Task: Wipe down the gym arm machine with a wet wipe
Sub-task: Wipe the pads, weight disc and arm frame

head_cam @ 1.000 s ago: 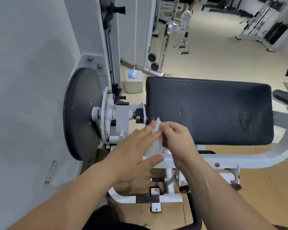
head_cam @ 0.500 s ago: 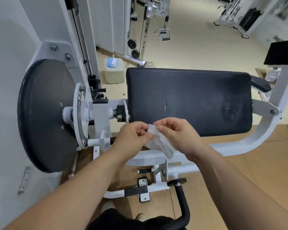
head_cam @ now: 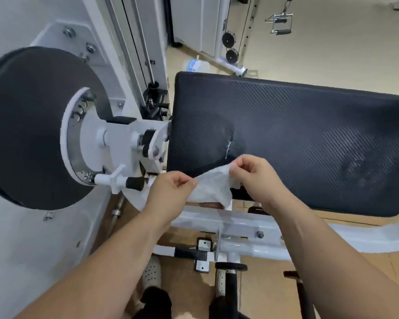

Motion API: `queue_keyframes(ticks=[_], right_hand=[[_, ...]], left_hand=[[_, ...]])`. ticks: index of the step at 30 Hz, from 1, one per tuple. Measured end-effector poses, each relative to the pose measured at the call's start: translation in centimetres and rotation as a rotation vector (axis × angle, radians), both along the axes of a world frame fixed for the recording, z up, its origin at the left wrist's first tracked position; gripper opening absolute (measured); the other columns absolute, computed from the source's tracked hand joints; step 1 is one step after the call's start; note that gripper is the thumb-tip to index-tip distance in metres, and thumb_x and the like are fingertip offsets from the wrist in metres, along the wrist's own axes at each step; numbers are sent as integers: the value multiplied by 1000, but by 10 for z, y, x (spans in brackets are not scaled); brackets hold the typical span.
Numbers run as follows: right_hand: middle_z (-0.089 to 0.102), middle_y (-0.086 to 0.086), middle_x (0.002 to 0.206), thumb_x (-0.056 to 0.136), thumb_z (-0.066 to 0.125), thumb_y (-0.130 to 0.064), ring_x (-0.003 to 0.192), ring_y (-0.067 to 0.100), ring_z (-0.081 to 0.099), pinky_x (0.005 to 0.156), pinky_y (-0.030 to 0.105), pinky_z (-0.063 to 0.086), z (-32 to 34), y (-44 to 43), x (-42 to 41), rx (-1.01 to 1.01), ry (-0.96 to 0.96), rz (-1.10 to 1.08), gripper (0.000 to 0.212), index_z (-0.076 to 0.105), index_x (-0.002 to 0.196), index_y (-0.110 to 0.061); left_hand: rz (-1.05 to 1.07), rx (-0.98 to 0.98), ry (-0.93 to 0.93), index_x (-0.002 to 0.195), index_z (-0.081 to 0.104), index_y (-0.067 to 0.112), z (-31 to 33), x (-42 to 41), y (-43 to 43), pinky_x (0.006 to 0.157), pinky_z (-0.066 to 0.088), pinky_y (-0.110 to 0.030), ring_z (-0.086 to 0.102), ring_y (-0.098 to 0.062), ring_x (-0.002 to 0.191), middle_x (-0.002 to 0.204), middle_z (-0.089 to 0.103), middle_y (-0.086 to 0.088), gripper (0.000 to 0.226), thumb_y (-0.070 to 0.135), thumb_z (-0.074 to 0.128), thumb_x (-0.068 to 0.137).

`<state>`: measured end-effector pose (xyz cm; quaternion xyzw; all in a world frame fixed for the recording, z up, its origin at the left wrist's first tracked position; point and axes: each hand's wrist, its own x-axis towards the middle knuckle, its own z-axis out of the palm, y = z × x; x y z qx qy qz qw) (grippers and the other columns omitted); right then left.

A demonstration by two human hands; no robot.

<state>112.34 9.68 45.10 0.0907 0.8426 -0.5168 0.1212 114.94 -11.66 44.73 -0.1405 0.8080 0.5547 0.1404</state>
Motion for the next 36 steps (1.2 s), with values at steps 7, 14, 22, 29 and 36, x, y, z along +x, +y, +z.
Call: queue_keyframes(ticks=[7,14,22,29,36], right_hand=[[67,-8,78,97,62,-27,75,9,60,67,30,45,3,12,-21,235,144,198,16,69,85,-20],[64,-11,88,99,60,-32,87,15,61,75,36,52,33,-17,-97,447,313,332,10,68,97,-27],[66,-3,91,98,59,-35,86,23,61,72,38,51,28,-24,-131,679,296,342,9,62,97,-26],[63,9,108,91,71,-31,98,33,58,78,45,47,25,-15,-128,826,744,146,30,66,116,-15],[24,24,166,105,36,-52,156,36,17,127,48,17,-29,-13,-60,752,702,759,75,31,158,2]], left_hand=[[94,-128,14,63,54,17,-3,15,35,59,42,-33,47,-16,61,57,48,5,39,35,65,96],[151,-173,45,84,61,20,7,-26,45,73,52,-36,60,-15,77,79,62,5,26,44,66,92],[-140,-775,564,136,50,16,-16,-36,41,99,48,-44,50,-25,118,130,52,-4,59,41,68,86],[-600,-927,390,162,4,24,-32,-56,40,124,2,-58,-12,-16,155,169,-13,7,91,62,49,92],[-590,-870,454,162,6,23,-51,-52,26,126,1,-53,-14,-13,155,170,-4,3,92,51,55,89]])
